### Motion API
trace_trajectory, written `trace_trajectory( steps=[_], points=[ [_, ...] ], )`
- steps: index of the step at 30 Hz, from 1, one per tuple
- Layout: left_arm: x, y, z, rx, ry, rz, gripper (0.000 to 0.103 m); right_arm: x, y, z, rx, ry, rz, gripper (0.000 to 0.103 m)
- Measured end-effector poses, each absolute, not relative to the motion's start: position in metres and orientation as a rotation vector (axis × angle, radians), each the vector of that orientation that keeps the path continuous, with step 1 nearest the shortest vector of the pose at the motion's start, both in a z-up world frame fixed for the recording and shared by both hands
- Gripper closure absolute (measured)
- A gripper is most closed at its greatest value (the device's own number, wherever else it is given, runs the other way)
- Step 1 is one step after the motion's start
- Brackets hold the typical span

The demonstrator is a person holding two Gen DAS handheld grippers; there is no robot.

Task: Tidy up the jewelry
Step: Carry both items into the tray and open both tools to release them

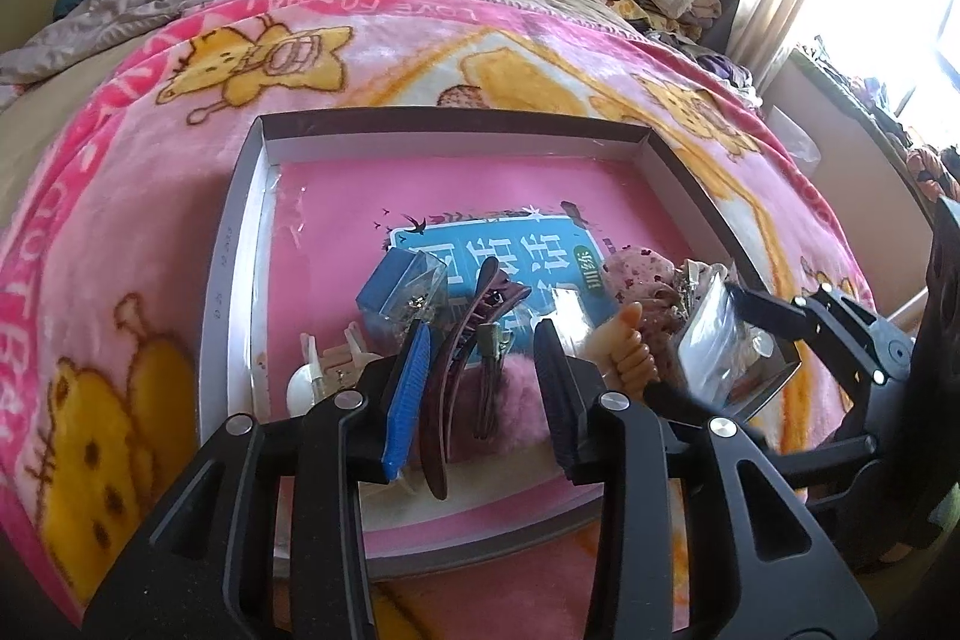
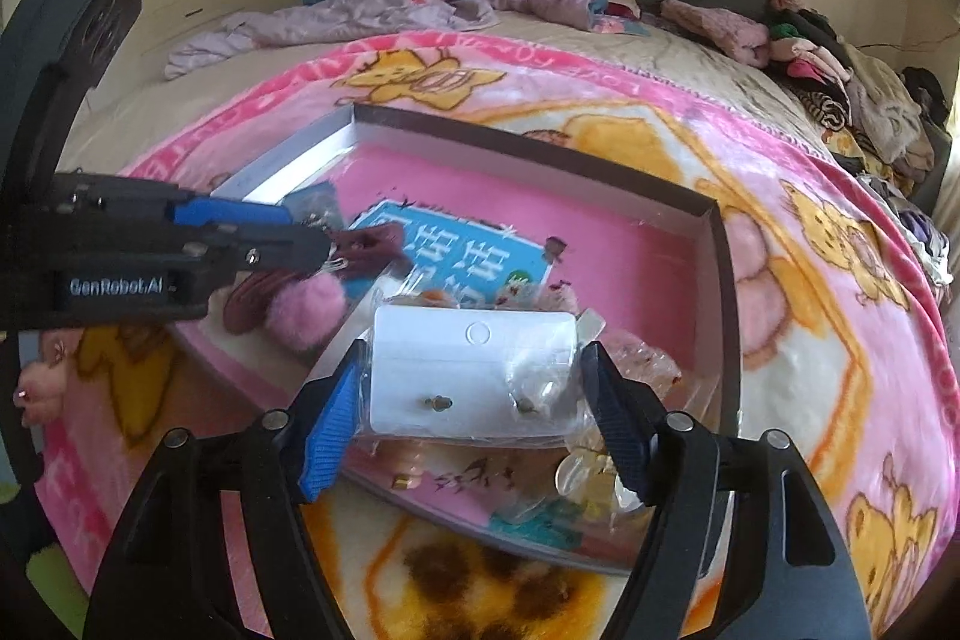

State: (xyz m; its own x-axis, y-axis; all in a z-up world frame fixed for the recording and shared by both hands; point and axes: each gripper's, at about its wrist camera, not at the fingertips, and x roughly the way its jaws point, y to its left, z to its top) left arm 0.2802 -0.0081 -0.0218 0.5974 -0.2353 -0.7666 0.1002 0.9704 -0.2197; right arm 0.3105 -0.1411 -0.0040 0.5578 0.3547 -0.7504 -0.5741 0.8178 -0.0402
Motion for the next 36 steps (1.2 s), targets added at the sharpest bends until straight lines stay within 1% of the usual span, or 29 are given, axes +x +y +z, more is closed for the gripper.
trace_trajectory(
  steps=[5, 12, 16, 18, 20, 22, 24, 26, 34, 36],
  points=[
    [0.278, -0.007, -0.019, -0.161, 0.904, -0.193, 0.075, 0.302, -0.14, -0.004, -0.295, 0.814, 0.56, 0.026],
    [0.274, -0.006, -0.013, -0.163, 0.895, -0.192, 0.073, 0.292, -0.143, -0.003, -0.284, 0.821, 0.566, 0.025],
    [0.272, -0.006, -0.009, -0.159, 0.892, -0.193, 0.07, 0.287, -0.145, -0.001, -0.278, 0.82, 0.563, 0.025],
    [0.27, -0.006, -0.008, -0.161, 0.892, -0.192, 0.069, 0.286, -0.147, 0.001, -0.276, 0.818, 0.559, 0.025],
    [0.267, -0.006, -0.007, -0.163, 0.891, -0.191, 0.066, 0.284, -0.149, 0.003, -0.27, 0.815, 0.554, 0.025],
    [0.264, -0.006, -0.004, -0.158, 0.886, -0.188, 0.061, 0.282, -0.151, 0.005, -0.265, 0.81, 0.551, 0.025],
    [0.261, -0.006, -0.002, -0.157, 0.883, -0.186, 0.06, 0.28, -0.154, 0.008, -0.261, 0.804, 0.546, 0.025],
    [0.258, -0.005, 0.001, -0.158, 0.879, -0.18, 0.056, 0.278, -0.156, 0.011, -0.257, 0.8, 0.542, 0.024],
    [0.245, -0.001, 0.011, -0.158, 0.861, -0.168, 0.043, 0.267, -0.163, 0.021, -0.24, 0.778, 0.523, 0.017],
    [0.241, 0.0, 0.014, -0.157, 0.854, -0.166, 0.04, 0.263, -0.165, 0.024, -0.231, 0.772, 0.517, 0.014]
  ],
)
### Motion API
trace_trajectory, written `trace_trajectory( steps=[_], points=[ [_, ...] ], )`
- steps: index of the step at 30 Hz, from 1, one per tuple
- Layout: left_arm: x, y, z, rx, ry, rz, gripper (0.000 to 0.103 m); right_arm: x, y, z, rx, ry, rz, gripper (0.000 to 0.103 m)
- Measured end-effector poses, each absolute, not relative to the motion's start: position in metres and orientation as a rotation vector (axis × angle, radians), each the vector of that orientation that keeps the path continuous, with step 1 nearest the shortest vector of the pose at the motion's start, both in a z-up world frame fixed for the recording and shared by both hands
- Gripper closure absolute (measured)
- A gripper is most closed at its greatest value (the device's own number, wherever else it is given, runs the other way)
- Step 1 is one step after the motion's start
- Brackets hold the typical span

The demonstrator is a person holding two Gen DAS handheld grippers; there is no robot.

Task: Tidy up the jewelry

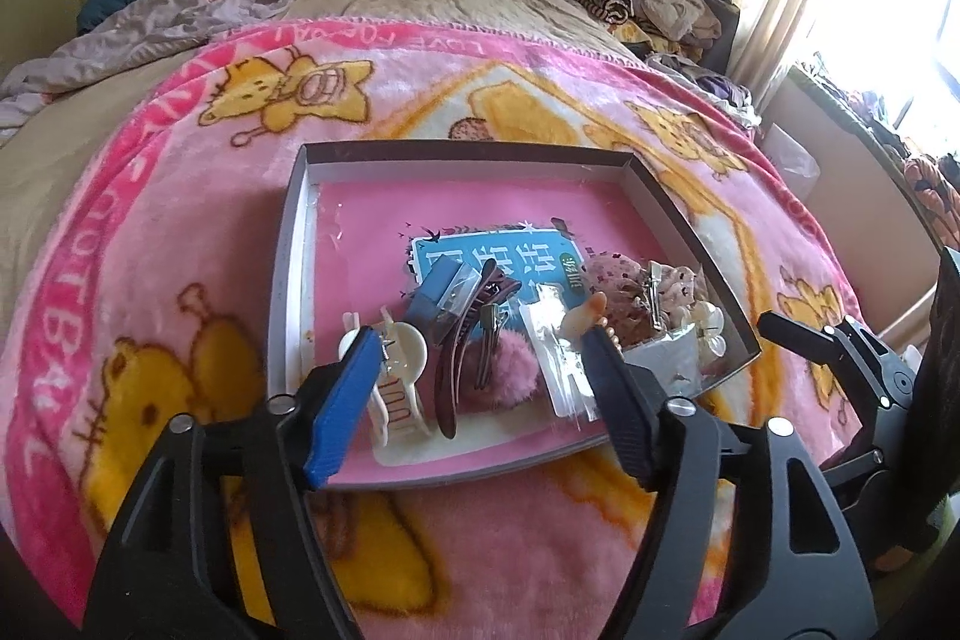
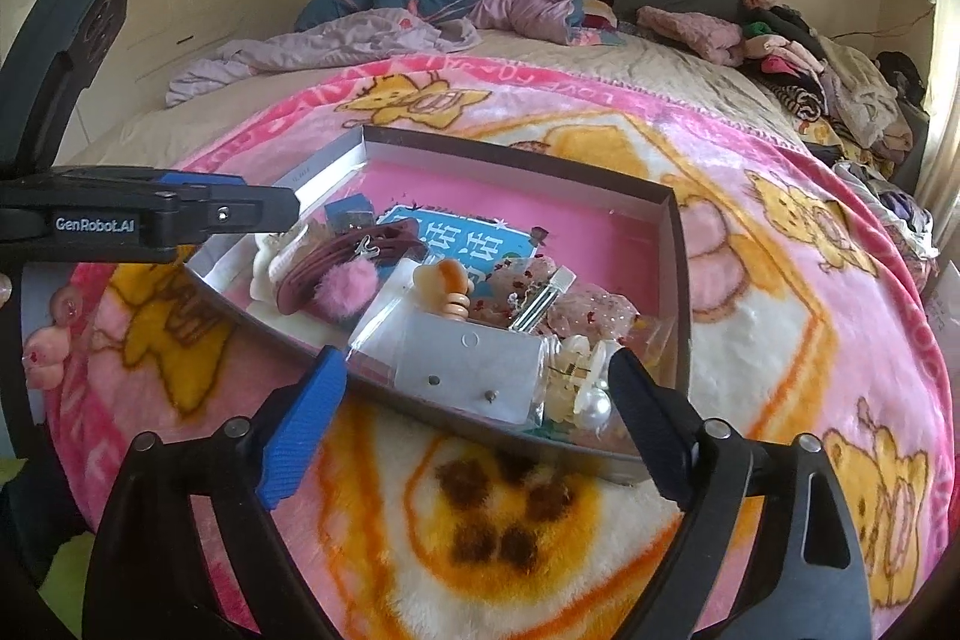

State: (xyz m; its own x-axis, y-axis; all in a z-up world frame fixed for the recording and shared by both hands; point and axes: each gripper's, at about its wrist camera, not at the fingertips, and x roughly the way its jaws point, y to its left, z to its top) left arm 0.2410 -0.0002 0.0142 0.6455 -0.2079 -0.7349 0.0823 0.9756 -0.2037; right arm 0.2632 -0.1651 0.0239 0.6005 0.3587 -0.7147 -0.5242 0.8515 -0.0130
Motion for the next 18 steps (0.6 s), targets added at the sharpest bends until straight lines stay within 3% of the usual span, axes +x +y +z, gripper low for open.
trace_trajectory(
  steps=[10, 18],
  points=[
    [0.218, 0.007, 0.027, -0.157, 0.819, -0.148, 0.014, 0.251, -0.179, 0.041, -0.177, 0.741, 0.478, 0.008],
    [0.195, 0.01, 0.031, -0.164, 0.803, -0.139, 0.012, 0.237, -0.184, 0.051, -0.154, 0.726, 0.465, 0.007]
  ],
)
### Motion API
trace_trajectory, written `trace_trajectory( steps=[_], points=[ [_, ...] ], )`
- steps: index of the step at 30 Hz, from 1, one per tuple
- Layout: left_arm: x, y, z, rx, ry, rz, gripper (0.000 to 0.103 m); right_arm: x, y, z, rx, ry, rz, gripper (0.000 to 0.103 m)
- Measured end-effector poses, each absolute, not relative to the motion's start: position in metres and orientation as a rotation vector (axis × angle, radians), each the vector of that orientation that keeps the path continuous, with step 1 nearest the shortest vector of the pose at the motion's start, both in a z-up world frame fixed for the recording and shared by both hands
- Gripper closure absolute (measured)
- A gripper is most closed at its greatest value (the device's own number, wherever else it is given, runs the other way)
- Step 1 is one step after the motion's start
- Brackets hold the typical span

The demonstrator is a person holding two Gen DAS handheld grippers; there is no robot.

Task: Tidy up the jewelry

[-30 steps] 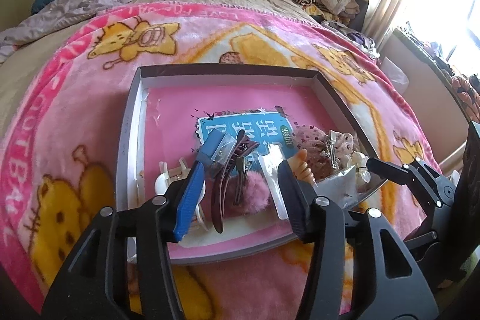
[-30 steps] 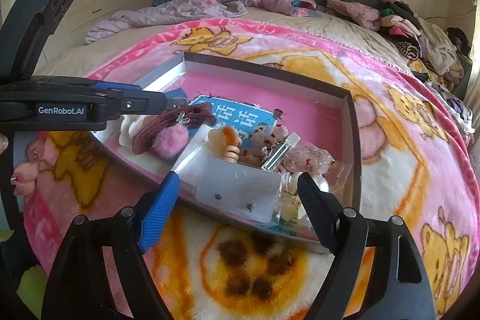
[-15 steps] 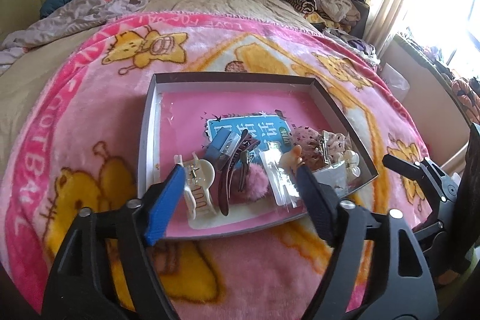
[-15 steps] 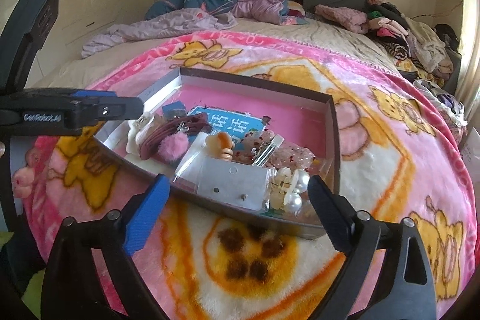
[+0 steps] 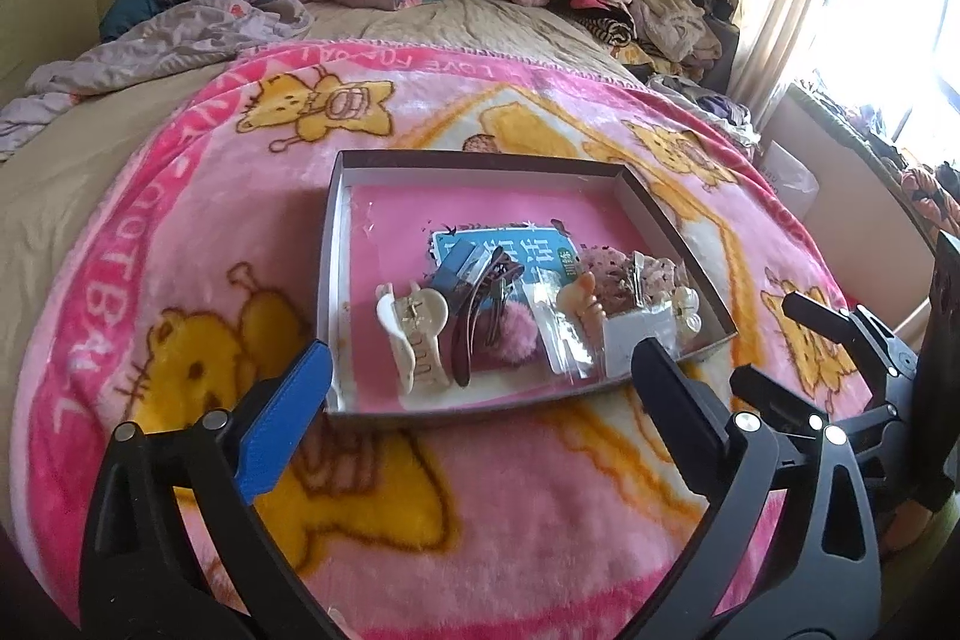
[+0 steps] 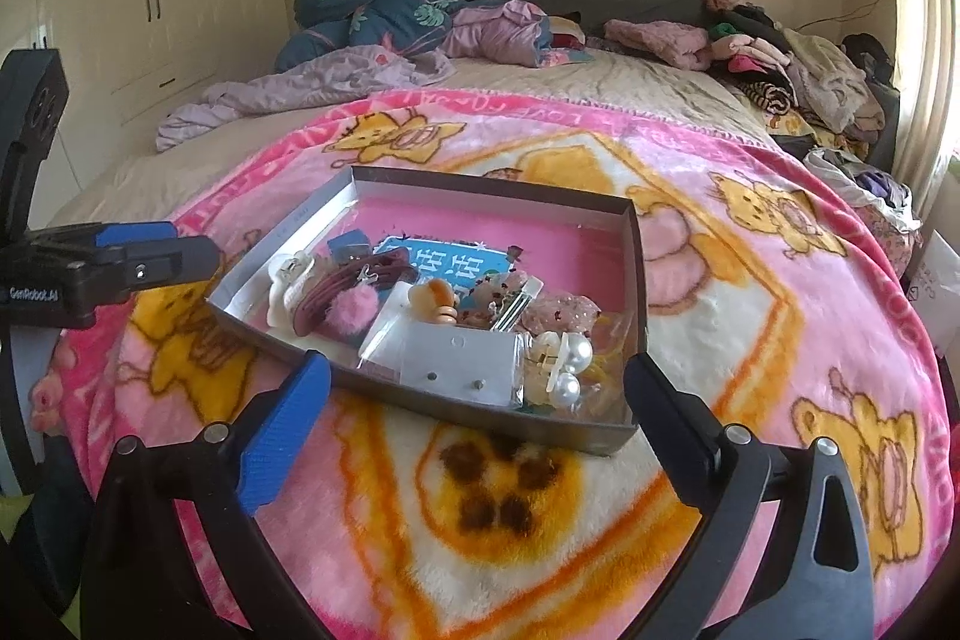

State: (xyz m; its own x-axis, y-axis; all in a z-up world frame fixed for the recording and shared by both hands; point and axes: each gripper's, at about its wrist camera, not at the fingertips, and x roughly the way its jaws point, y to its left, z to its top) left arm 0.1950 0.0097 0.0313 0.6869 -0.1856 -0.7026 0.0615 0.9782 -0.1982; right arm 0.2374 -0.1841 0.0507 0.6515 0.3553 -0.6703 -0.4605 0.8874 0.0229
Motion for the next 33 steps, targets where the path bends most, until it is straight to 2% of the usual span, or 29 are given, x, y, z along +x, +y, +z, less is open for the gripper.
trace_trajectory(
  steps=[33],
  points=[
    [0.108, 0.009, 0.006, -0.142, 0.801, -0.084, 0.012, 0.17, -0.196, 0.042, -0.091, 0.74, 0.436, 0.007]
  ],
)
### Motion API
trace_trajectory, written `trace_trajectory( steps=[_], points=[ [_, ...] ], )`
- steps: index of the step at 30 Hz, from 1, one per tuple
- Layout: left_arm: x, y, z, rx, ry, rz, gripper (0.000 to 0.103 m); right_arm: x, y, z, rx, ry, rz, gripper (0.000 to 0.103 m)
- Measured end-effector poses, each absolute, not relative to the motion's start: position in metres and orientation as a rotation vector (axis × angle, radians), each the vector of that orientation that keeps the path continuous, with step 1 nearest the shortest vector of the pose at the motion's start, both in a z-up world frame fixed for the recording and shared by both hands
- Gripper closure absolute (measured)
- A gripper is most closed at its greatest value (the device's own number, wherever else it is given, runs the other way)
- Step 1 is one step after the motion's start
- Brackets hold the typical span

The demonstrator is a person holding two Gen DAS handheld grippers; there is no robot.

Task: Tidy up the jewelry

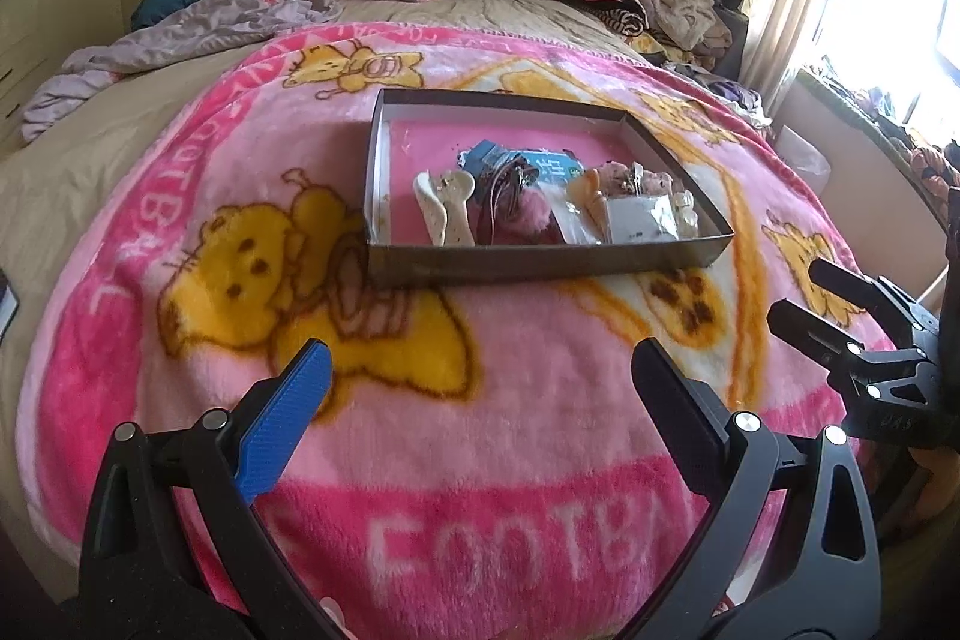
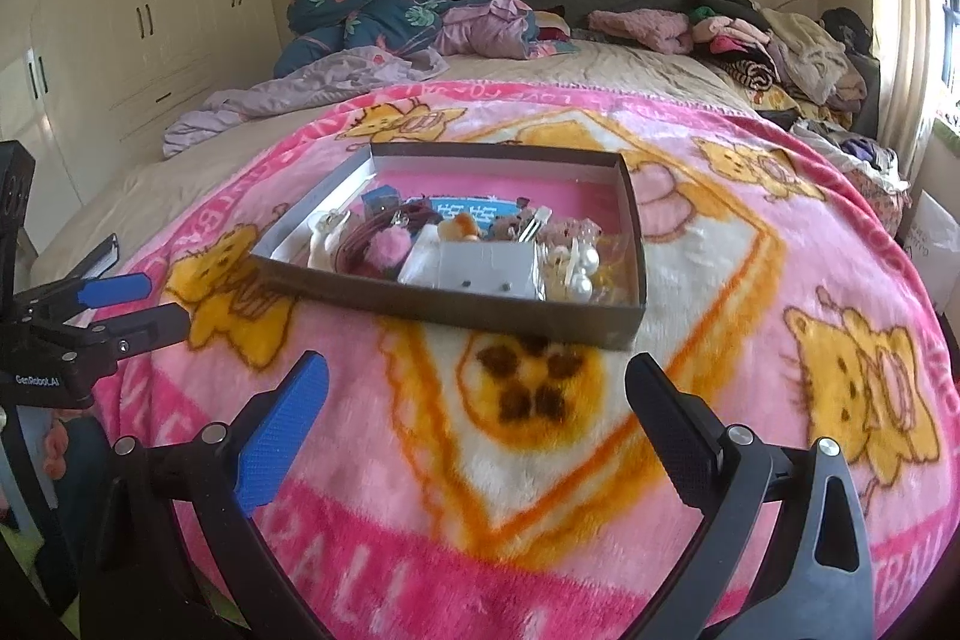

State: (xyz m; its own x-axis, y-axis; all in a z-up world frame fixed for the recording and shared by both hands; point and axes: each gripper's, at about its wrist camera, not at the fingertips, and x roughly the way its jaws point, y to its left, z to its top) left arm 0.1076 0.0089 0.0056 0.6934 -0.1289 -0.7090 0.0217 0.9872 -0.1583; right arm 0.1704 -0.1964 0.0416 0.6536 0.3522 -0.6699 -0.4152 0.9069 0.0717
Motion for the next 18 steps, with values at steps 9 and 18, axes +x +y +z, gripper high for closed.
trace_trajectory(
  steps=[9, 18],
  points=[
    [0.092, 0.01, -0.005, -0.155, 0.804, -0.069, 0.011, 0.16, -0.203, 0.026, -0.056, 0.775, 0.419, 0.007],
    [0.087, 0.008, -0.006, -0.16, 0.802, -0.063, 0.011, 0.152, -0.203, 0.02, -0.054, 0.787, 0.423, 0.007]
  ],
)
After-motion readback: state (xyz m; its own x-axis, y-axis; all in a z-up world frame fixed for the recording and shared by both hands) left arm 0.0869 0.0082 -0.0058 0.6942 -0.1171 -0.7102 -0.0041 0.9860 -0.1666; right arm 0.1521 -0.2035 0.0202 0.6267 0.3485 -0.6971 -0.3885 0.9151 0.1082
